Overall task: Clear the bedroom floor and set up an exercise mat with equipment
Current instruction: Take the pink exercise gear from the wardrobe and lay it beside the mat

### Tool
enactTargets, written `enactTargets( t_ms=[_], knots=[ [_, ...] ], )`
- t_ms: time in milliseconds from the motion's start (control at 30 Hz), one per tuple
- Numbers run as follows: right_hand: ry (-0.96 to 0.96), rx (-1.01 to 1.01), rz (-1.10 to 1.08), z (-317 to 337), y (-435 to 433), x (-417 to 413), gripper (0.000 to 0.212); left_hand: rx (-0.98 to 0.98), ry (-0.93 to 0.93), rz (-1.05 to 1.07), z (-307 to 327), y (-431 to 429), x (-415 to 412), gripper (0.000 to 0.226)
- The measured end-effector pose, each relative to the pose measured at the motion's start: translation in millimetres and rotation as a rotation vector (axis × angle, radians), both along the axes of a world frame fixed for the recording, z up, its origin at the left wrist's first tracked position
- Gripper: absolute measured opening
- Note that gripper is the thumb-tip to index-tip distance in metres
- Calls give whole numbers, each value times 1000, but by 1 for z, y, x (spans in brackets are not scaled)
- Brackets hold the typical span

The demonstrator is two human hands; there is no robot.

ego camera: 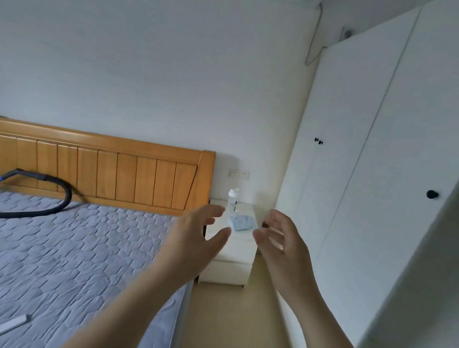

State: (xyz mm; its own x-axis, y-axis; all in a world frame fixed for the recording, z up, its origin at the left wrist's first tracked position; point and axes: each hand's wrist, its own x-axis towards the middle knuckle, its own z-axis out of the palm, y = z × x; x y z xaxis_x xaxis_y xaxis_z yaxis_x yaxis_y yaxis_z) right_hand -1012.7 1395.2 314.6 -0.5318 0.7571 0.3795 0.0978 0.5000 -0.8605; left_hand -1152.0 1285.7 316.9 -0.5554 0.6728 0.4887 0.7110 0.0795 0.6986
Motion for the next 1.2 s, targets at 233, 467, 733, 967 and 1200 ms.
enactTargets(
  t_ms=[233, 467, 733, 967, 1200],
  knots=[
    [91, -46, -131, 1, 90, -45, 46, -7, 4, -105, -2, 104, -48, 43],
    [165, -79, -233, 15, 199, -55, 43, -5, 27, -196, 15, 224, -70, 42],
    [173, -75, -440, 20, 303, -24, 40, 28, 14, -392, 16, 363, -64, 38],
    [186, 9, -753, 31, 384, 30, 39, 90, -19, -740, 28, 499, -21, 35],
    [201, 114, -1135, 57, 411, 82, 38, 121, -85, -1140, 60, 599, 42, 27]
  ],
)
